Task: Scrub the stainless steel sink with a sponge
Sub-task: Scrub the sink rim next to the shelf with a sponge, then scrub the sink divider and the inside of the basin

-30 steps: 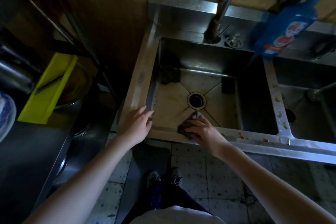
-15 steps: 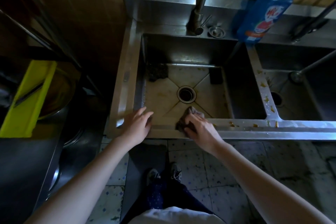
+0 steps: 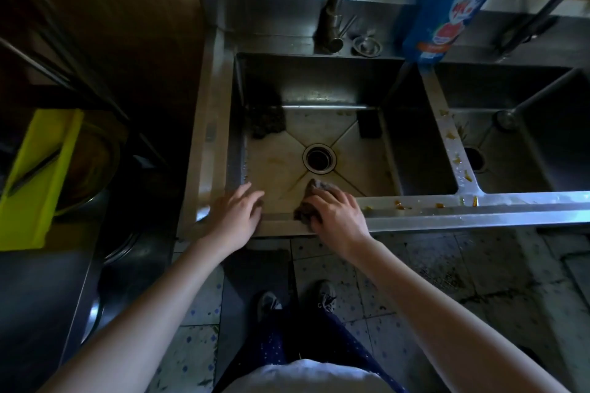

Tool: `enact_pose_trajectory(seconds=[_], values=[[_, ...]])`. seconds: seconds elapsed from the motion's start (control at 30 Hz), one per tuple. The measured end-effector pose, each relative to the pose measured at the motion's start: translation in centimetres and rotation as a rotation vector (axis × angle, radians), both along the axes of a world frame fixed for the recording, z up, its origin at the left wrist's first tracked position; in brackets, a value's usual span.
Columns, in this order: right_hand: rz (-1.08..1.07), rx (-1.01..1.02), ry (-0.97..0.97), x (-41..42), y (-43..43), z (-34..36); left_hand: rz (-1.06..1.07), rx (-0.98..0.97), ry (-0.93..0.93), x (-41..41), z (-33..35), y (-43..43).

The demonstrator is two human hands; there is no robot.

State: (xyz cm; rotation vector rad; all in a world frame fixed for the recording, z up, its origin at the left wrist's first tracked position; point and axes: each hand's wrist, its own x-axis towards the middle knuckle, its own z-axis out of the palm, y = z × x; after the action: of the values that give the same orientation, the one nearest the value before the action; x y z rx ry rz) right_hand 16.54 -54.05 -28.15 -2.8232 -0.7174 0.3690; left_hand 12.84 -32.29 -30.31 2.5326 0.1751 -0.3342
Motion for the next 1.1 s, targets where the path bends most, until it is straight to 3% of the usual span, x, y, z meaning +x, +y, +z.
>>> enact_pose_trajectory(seconds=[0.57,0.93,1.1], values=[[-0.349,-0.045,0.060,3.2,-17.7,1.8,-0.132,0.034,0.028,2.6,0.6,-8.7],[-0.190,0.244,0.036,1.6,-13.5,0.5,-0.147,0.058,0.066,3.2,0.7,-14.2],[-0.202,0.260,0.024,2.0,-14.2,-0.2,-0.148,0.050,0.050,3.9,0.6,-16.1]])
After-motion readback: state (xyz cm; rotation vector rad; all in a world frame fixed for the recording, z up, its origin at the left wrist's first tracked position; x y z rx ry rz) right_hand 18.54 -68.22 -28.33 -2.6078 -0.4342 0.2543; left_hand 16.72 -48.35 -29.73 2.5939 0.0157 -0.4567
